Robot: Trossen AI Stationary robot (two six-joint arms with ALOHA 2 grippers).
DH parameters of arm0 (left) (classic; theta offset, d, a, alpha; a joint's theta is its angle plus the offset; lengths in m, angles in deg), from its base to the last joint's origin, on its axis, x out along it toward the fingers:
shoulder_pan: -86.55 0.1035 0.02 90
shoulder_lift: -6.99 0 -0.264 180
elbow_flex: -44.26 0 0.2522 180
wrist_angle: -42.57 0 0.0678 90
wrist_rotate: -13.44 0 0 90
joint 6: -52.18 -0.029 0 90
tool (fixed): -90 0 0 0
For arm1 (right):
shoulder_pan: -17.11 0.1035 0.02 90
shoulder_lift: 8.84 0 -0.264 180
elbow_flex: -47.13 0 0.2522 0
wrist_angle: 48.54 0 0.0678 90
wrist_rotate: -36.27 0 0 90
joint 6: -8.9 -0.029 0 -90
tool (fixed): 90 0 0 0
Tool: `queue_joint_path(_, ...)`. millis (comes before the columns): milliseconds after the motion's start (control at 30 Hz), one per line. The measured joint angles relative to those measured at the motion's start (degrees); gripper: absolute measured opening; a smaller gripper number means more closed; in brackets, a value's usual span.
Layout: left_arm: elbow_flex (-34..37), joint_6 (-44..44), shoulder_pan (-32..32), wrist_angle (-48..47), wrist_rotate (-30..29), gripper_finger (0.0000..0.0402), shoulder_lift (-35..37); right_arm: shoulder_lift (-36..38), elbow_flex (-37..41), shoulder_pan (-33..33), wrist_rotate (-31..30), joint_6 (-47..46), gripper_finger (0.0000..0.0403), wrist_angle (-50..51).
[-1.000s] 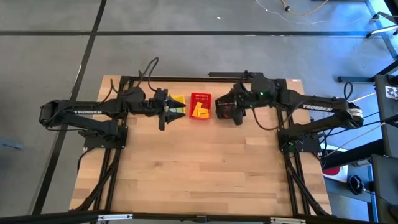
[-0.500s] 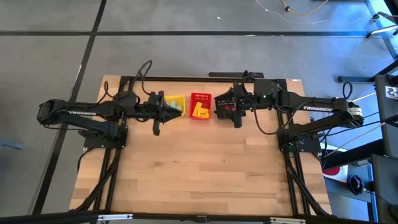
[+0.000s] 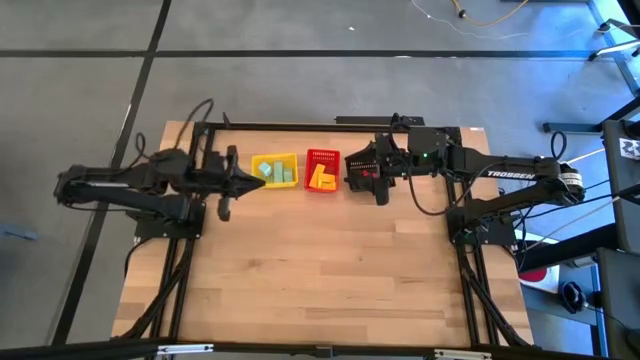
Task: Sort & place blocks by color
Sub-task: Return to Home Position
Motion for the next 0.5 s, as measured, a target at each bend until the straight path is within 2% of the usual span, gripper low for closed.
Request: queue_joint_path(500, 22.3, 3.6, 0.0, 2.4, 0.0, 0.0000, 30.2, 0.0, 0.0, 0.0, 0.5, -5.1, 0.0312, -0.1)
